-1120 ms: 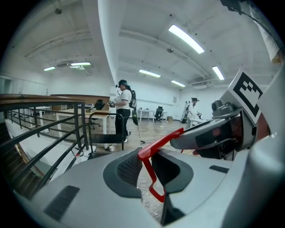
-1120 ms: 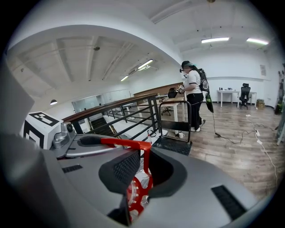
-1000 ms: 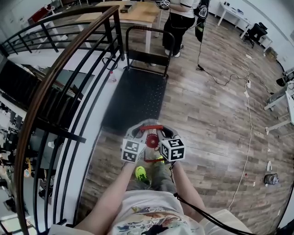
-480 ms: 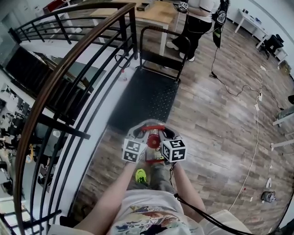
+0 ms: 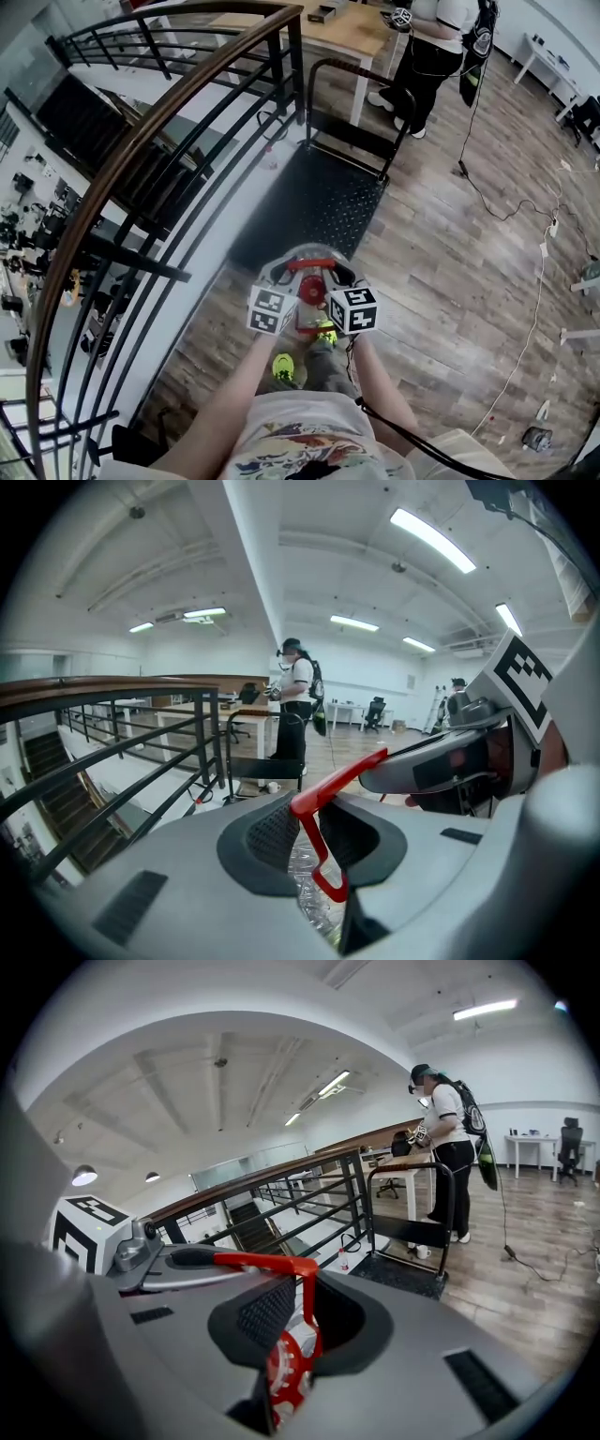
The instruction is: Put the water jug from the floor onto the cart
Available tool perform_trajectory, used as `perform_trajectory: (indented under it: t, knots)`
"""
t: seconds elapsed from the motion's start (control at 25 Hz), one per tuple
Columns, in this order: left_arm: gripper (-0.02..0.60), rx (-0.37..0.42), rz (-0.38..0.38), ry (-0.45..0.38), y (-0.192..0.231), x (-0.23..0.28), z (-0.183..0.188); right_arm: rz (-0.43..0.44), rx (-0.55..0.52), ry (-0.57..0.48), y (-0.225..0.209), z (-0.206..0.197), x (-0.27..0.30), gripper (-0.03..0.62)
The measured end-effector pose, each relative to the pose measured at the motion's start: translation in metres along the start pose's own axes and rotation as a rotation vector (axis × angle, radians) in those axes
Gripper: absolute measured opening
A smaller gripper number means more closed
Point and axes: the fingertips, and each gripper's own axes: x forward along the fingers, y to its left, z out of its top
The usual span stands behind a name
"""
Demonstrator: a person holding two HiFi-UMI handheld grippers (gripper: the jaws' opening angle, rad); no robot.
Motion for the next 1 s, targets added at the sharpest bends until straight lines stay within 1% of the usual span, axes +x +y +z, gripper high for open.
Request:
perform_trajectory:
  t: [0.28,0.52,0.8,1.0]
  knots:
    - [0.067,-0.029,0.08,-0.001,0.011,0.042,0.018,0.084,-0.021,0.028,-0.036,0.021,0.026,0.059]
    - [0.067,-0.06,0.131,-0.009,0.028,0.054,0.019,0.132,-0.059,0.046,-0.042,0.031,0.049,0.06]
    - [0.067,-0.083,0.138,-0.001,0.055,0.076,0.021,0.137,-0.049,0.063,-0.049,0.04,0.081,0.058]
    - [0.067,-0.09,0.116,0.005,0.075,0.087,0.022,0.118,-0.038,0.076,-0.051,0.045,0.101,0.058]
